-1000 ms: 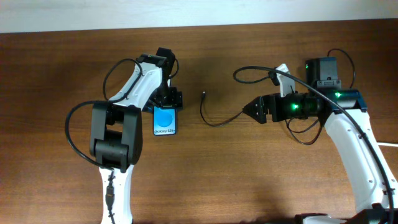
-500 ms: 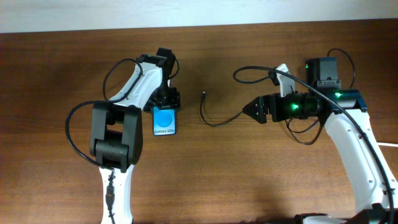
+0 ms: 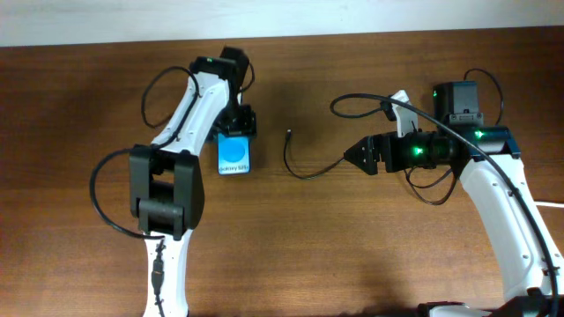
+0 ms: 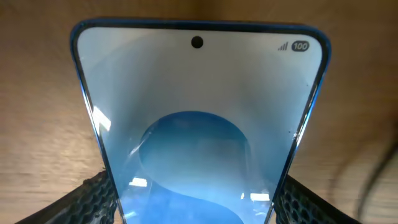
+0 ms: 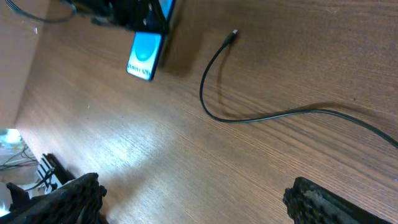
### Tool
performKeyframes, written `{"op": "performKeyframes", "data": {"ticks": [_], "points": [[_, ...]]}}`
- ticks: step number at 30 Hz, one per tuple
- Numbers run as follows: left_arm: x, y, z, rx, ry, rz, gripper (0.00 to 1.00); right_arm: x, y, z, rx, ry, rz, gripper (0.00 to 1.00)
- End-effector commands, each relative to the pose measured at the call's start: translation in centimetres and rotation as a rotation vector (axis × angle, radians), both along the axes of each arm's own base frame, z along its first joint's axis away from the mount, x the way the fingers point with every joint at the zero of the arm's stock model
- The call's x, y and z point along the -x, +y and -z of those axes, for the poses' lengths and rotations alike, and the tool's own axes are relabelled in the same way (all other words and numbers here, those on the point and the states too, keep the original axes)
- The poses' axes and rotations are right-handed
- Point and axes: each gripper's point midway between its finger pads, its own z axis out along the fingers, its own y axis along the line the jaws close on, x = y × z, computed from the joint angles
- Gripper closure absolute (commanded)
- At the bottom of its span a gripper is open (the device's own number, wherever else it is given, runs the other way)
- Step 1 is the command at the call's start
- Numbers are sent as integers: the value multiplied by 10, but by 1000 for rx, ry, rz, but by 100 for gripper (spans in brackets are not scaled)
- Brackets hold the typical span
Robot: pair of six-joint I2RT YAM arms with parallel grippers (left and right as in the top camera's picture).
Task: Plug charger to phone and switch on socket
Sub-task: 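Lower the left gripper and grasp the blue phone by its top edge, then lift the phone with the left gripper and tilt it upright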
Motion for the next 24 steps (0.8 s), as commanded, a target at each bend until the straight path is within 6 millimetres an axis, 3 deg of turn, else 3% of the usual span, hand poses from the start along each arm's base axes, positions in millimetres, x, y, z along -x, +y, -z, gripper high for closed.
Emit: {"op": "performKeyframes", "data": {"ticks": [1,3,6,16,24], "points": [[-10,-7,-21,37,-46,-6,63,-4,3,-5,2,-19,-10,2],[-11,-13,-24,74,-48,-4,72,-4,3,-5,2,-18,-10,2],[-11,-17,-25,101,-42,-15,100,-4,3,-5,2,-18,-10,2],[13,-58,-37,402,95,-32,100,-7,1,-4,-6,15,45,2],[38,-65,-72,702,348,-298,100,-16,-8,-2,10,48,153,2]]}}
